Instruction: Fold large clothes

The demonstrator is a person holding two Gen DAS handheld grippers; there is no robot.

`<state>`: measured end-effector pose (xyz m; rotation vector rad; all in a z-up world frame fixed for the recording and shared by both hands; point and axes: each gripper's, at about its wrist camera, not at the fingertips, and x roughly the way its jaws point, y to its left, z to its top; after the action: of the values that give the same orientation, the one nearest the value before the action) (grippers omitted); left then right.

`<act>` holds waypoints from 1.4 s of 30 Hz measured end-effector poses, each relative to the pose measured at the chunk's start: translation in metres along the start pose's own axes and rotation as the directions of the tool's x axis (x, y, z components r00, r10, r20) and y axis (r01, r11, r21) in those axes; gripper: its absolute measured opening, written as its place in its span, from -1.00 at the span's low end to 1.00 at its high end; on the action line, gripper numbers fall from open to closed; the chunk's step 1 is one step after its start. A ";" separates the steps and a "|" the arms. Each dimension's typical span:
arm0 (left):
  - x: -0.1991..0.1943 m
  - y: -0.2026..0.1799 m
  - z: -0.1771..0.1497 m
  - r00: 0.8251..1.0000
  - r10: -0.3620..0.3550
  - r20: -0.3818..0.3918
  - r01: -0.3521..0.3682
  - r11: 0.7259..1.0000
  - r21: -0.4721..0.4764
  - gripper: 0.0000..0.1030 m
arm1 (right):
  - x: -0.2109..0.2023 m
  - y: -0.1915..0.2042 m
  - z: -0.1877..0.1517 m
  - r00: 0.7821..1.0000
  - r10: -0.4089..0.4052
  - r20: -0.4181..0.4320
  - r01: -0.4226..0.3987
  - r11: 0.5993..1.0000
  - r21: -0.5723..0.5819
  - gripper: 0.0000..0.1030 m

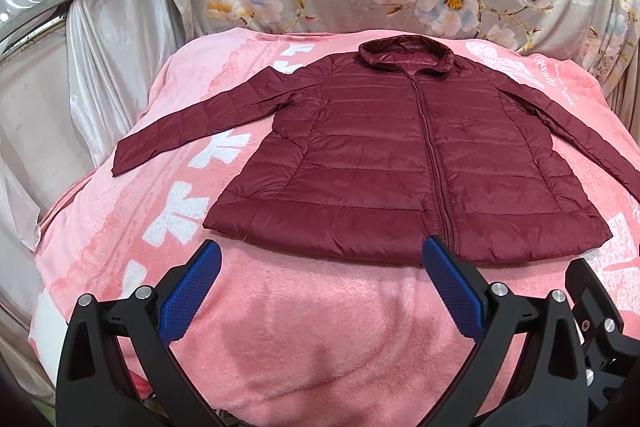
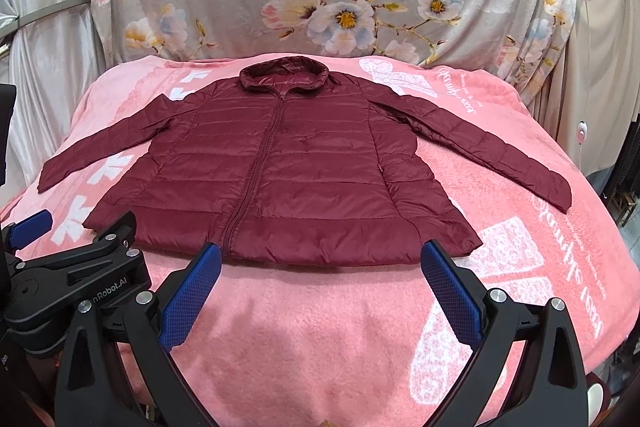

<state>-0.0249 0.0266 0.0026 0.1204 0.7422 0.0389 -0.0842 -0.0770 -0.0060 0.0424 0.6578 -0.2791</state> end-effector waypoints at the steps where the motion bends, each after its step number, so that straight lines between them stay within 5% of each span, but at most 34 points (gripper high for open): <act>1: 0.002 0.000 0.000 1.000 0.000 -0.002 0.000 1.000 0.000 0.90 | 0.001 0.000 0.001 1.000 0.001 -0.002 -0.001 1.000 -0.001 0.90; 10: 0.026 -0.002 0.011 0.997 -0.056 -0.051 0.056 0.998 -0.019 0.91 | 0.027 -0.012 0.012 0.998 0.048 -0.041 -0.047 0.999 0.021 0.90; 17: 0.056 0.008 0.039 0.996 -0.065 -0.065 0.061 0.996 -0.061 0.91 | 0.087 -0.115 0.040 0.991 0.019 -0.132 0.020 0.959 0.284 0.90; 22: 0.080 0.019 0.061 0.994 -0.082 -0.072 0.072 0.990 -0.123 0.91 | 0.127 -0.228 0.041 0.982 -0.051 -0.179 0.136 0.853 0.504 0.90; 30: 0.126 0.013 0.077 0.991 -0.037 -0.125 0.021 0.992 -0.128 0.91 | 0.181 -0.372 0.008 0.947 -0.158 -0.280 0.318 0.596 0.738 0.90; 39: 0.167 -0.006 0.087 0.981 -0.016 -0.194 -0.002 0.996 -0.094 0.91 | 0.215 -0.403 0.016 0.916 -0.275 -0.291 0.398 0.547 0.736 0.90; 42: 0.176 -0.010 0.092 0.981 -0.021 -0.192 0.004 0.996 -0.090 0.91 | 0.218 -0.413 0.022 0.913 -0.302 -0.273 0.399 0.525 0.752 0.27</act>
<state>0.1667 0.0221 -0.0500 0.0264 0.9339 0.0727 -0.0176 -0.5302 -0.1014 0.8191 0.5987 -0.9766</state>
